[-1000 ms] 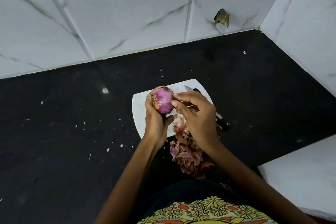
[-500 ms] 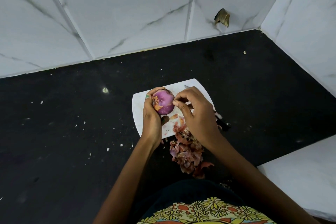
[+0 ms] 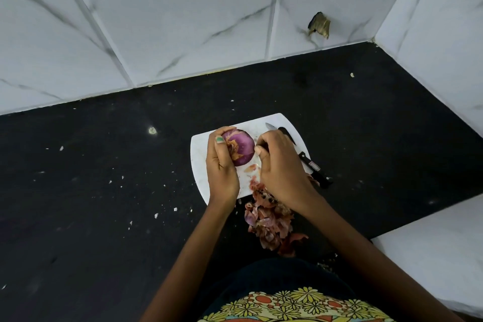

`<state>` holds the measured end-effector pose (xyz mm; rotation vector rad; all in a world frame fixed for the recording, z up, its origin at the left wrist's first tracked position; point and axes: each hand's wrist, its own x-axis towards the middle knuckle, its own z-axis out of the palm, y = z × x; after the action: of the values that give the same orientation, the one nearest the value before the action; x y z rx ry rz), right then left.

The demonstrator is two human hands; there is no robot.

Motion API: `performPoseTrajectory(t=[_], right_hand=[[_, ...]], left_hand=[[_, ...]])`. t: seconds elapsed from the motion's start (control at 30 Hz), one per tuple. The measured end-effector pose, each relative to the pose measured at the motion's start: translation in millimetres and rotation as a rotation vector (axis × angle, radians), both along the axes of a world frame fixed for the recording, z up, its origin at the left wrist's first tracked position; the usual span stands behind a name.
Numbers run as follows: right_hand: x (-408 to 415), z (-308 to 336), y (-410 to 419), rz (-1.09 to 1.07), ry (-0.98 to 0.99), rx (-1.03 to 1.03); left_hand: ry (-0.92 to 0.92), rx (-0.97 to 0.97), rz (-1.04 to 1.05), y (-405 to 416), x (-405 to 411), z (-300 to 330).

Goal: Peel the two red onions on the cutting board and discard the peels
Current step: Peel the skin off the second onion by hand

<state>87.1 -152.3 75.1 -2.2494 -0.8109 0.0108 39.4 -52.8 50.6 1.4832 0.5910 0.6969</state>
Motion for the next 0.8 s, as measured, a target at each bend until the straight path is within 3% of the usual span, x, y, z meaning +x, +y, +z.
performPoseTrajectory(t=[0.17,0.27,0.37,0.47,0.57,0.8], right_hand=[[-17.8,9.7,10.5,0.083,0.077,0.035],[-26.2,14.1,13.9,0.089,0.118,0.165],[-10.3,7.7,2.7,-0.087,0.221,0.303],[6.2,-4.6,-10.1,-0.22,0.34,0.337],[7.9,-10.8,-14.1,-0.214,0.4,0.335],[7.6,-14.2,-14.7,-0.093,0.155,0.201]], left_hand=[[0.037,0.104,0.005,-1.3,1.5,-13.8],[0.03,0.001,0.009,-0.1,3.0,-17.5],[0.131,-0.132,0.08,2.6,2.5,-9.0],[0.196,-0.33,0.071,3.3,2.9,-4.7],[0.226,-0.447,0.055,1.3,3.5,-3.6],[0.214,-0.436,0.025,-1.7,1.9,2.6]])
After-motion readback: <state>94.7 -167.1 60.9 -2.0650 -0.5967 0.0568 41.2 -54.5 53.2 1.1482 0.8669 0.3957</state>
